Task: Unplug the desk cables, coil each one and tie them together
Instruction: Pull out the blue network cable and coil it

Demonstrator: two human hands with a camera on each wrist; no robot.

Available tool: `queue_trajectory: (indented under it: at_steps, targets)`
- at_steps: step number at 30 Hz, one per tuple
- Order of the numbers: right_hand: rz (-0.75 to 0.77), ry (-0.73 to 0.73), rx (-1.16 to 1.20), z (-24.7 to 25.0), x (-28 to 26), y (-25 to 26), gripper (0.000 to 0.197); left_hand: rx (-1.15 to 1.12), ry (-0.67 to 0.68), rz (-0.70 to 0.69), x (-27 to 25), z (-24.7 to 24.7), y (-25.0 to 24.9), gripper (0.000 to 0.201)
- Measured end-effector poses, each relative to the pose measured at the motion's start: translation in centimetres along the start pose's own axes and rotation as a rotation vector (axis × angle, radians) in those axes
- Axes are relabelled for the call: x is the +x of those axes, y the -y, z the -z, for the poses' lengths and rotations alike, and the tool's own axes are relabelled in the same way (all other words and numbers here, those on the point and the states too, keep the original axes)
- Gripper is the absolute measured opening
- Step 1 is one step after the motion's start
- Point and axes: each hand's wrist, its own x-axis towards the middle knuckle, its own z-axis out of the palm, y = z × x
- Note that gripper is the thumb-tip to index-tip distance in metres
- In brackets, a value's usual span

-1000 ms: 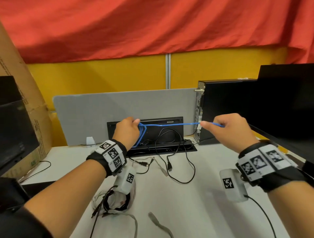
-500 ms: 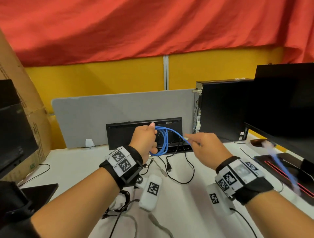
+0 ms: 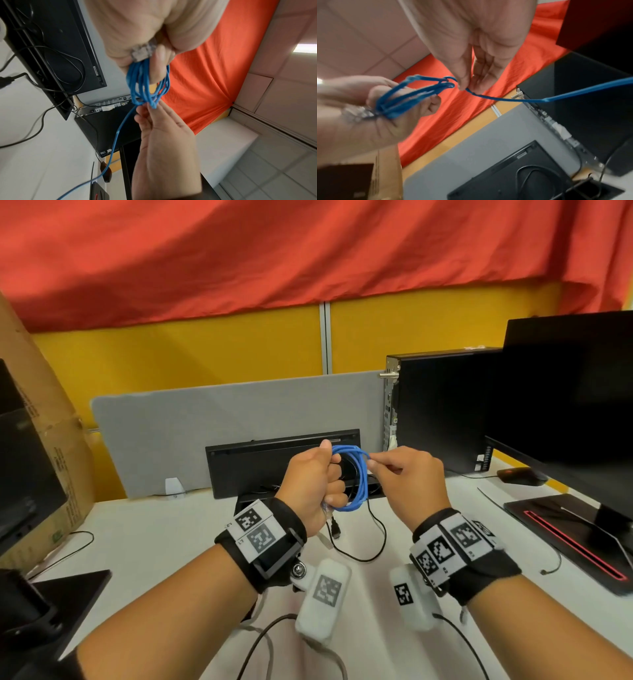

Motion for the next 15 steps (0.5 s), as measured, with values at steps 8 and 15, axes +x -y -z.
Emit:
queue_trajectory:
  at_steps: [8,15]
  targets:
    - [-0.601,0.178,0.823,1.0,-0.4,3.1,0.012,-0.070,0.032,-0.081,0.5,-0.1,1.1,0.034]
    - [-0.573,0.139,0.568,0.8,-0.9,3.1,0.010,-0.077,0.065,-0.059,0.6,0.2,2.5,0.034]
